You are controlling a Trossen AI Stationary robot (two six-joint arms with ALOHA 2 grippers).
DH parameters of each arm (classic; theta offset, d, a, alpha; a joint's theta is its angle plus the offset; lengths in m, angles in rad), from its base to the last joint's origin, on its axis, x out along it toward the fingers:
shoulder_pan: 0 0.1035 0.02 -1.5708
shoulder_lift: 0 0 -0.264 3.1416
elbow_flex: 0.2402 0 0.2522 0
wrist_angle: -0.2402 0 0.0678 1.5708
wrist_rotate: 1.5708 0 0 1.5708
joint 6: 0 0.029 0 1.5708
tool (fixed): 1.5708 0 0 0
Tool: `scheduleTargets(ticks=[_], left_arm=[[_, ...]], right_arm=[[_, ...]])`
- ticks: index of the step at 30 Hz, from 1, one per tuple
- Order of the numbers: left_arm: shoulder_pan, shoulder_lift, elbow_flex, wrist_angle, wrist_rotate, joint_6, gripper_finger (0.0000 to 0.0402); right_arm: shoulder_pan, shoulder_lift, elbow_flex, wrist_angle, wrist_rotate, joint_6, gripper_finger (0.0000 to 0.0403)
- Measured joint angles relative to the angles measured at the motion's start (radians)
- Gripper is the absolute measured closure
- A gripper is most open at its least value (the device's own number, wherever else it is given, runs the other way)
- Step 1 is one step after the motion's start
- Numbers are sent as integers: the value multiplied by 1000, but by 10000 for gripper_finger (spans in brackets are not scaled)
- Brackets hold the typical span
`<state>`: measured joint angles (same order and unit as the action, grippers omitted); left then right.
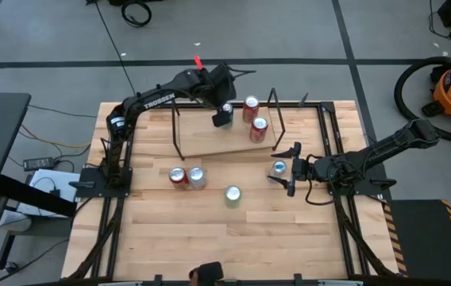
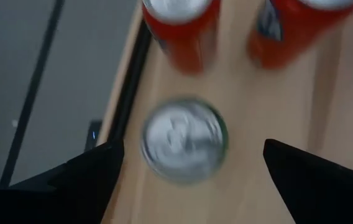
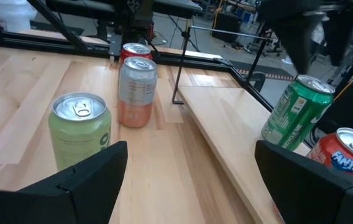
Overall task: Place canned beverage on shelf
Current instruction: Put the green soda can on the shelf
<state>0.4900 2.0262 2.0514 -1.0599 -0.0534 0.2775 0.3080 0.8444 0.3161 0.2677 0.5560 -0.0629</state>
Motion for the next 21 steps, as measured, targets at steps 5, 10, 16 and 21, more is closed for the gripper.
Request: scheduleTargets(ticks=[5, 10, 16, 21], left_arm=[[-1, -15, 0, -156, -34, -19, 3], [-1, -61, 0, -178, -40, -45, 3], [-19, -114, 0, -184, -43, -74, 4], [-42, -172, -75, -126, -50, -84, 4]], right_arm=[[0, 0, 0, -19, 0, 8, 39], [0, 0, 0, -19, 0, 16, 39], [7, 0, 0, -21, 0, 26, 39], [13, 0, 0, -23, 0, 27, 39]])
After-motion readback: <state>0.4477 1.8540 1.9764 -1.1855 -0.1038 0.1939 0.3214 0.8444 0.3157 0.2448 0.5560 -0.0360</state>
